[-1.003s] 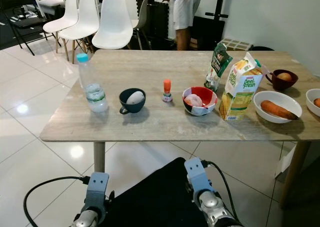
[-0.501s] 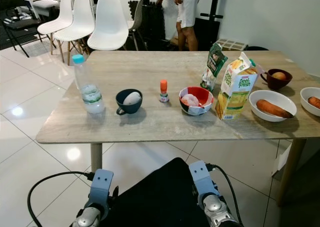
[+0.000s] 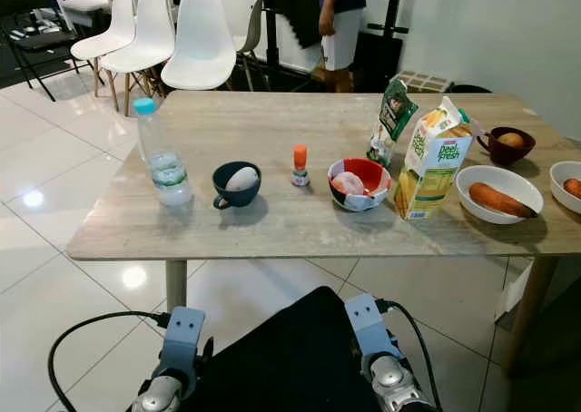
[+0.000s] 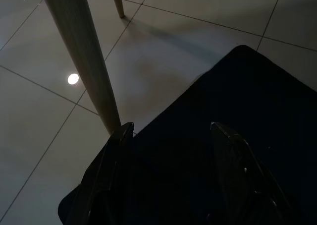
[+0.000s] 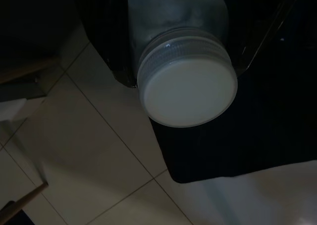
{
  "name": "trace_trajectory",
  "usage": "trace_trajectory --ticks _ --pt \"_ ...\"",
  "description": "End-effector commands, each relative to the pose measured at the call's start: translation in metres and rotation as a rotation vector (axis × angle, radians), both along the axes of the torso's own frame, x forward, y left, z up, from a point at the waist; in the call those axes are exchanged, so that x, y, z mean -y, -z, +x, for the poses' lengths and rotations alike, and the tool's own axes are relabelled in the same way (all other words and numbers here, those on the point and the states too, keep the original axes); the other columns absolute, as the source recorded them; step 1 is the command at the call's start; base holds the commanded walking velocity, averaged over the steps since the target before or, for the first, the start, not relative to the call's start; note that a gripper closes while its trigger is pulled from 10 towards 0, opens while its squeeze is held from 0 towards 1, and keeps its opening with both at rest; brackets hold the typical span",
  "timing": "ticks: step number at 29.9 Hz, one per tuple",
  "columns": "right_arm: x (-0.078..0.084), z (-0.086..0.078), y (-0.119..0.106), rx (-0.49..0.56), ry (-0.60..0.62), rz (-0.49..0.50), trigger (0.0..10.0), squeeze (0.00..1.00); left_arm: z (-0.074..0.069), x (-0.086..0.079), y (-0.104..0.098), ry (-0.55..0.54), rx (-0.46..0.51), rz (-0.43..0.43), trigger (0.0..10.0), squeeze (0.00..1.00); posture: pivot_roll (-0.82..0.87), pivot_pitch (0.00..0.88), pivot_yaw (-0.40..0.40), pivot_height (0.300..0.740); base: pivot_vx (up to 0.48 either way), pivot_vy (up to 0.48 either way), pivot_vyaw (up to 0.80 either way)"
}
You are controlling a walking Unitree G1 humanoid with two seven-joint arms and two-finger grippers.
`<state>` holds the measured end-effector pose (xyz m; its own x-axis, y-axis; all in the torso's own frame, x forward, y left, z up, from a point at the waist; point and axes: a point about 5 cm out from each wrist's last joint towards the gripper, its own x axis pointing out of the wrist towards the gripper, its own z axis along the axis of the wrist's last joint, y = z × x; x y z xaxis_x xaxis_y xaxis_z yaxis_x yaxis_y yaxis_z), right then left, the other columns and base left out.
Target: Restocking fridge
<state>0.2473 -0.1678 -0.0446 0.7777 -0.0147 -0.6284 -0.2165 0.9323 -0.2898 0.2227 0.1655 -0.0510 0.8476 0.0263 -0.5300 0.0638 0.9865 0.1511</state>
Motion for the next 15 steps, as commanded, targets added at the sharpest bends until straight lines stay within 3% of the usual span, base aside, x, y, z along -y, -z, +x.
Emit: trace_trajectory --ticks 1,15 --pt "0.0029 -0.0024 0.0017 -0.008 0.02 -0.006 10.0 0.0 -0.0005 0.0062 0.0007 -0.004 0.002 -0.022 10.0 0.0 -0.07 0.023 -0.021 0.74 0.0 0.0 0.0" --pt "0.0031 -0.0063 0.0044 -0.013 0.035 -0.018 10.0 0.0 0.001 0.0071 -0.0004 0.002 0.013 -0.009 10.0 0.0 -0.08 0.028 -0.007 0.74 0.0 0.0 0.0"
